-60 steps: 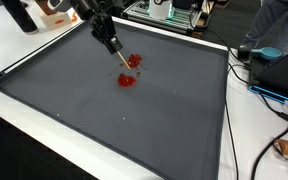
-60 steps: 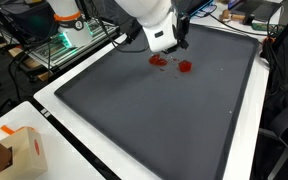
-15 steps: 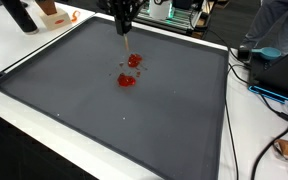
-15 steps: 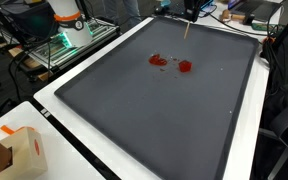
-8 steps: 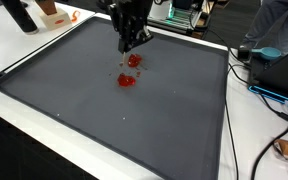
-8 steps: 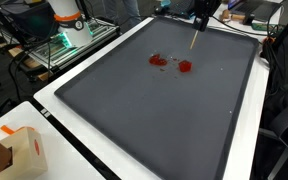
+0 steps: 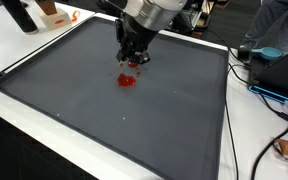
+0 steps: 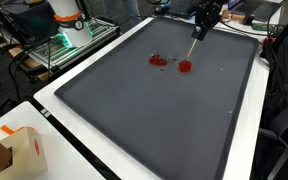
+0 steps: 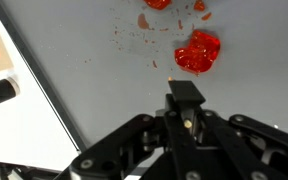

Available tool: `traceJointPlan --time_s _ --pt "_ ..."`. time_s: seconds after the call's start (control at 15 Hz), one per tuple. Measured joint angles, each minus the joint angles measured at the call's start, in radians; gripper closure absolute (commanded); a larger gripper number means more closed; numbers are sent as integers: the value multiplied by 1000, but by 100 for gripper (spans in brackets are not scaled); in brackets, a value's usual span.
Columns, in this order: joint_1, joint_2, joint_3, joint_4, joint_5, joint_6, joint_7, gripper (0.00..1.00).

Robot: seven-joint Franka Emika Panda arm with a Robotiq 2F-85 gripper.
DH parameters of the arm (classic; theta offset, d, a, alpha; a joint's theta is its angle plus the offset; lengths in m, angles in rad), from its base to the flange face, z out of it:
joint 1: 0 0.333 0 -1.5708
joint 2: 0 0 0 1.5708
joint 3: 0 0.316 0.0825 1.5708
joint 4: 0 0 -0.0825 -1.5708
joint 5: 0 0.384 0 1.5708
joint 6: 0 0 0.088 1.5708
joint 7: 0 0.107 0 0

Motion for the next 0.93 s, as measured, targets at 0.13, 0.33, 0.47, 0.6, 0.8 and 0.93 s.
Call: traceJointPlan --time_s 0.13,0.33,0.47,0.6,0.8,0.93 --pt "11 28 -5 36 -10 -32 26 97" --pt "27 62 -13 78 -33 -63 68 97" --pt "40 81 -21 96 -58 -73 103 97" --pt "55 99 -32 108 -89 -83 139 97" --pt "70 129 -44 125 -137 -114 185 97" --pt "72 149 -47 135 -161 -134 205 97"
